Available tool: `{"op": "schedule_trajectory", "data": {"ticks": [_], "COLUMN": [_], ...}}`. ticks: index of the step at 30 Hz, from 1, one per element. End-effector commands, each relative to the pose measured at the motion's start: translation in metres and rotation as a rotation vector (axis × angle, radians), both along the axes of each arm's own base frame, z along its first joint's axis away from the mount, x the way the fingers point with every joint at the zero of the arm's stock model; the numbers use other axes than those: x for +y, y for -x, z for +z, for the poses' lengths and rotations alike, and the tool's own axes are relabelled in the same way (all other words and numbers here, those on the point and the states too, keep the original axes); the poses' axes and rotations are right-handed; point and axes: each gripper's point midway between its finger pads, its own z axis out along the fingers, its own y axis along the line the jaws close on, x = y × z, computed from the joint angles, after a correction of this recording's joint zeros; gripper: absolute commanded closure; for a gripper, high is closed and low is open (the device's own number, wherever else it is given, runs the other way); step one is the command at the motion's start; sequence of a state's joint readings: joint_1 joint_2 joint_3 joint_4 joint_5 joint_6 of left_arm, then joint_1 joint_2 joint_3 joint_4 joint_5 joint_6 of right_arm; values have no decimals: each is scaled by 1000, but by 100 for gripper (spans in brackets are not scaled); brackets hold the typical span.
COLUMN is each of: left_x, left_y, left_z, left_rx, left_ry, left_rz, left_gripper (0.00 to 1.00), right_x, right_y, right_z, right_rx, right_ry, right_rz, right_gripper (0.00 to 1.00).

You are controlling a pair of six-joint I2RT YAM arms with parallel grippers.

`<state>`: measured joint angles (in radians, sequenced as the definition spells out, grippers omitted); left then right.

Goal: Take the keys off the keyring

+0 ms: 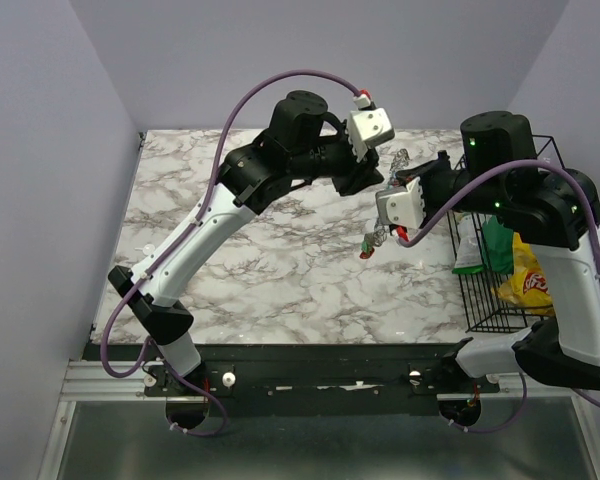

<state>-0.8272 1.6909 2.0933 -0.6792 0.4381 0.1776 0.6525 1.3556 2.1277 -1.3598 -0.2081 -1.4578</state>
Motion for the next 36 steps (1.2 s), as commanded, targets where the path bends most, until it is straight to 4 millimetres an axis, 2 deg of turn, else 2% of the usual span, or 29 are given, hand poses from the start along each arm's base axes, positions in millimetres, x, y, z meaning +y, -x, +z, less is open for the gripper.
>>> {"op": "schedule_trajectory", "data": {"ticks": [1, 3, 7, 8, 11, 14, 23, 31, 36], "left_x": [8, 9, 1, -2, -7, -8, -9, 17, 22], "left_y": [-3, -1, 23, 34, 44, 44, 38, 38, 37], "left_z": [12, 14, 15, 15, 17, 24, 25, 39, 45], "left_rx": [6, 14, 54, 77, 98, 84, 69, 31, 27], "left_ry": [43, 57, 83, 92, 116, 131, 134, 150, 169], "left_rz": [10, -19, -170, -239, -305, -312, -307, -342, -356], "left_gripper": [56, 54, 52, 51, 50, 48, 47, 47, 46], "right_x": [-13, -15, -13, -13, -12, -12, -7, -5, -3], "right_y": [23, 21, 25, 25, 27, 29, 44, 56, 63], "right_z": [-27, -29, -23, -20, -18, -18, -14, -9, -9], "right_rx": [73, 61, 56, 51, 51, 55, 94, 115, 139], "right_ry": [128, 148, 122, 114, 105, 98, 32, -20, -45], "right_rz": [80, 75, 85, 87, 91, 92, 127, 147, 166], "right_gripper": [99, 99, 99, 99, 99, 99, 99, 99, 99]}}
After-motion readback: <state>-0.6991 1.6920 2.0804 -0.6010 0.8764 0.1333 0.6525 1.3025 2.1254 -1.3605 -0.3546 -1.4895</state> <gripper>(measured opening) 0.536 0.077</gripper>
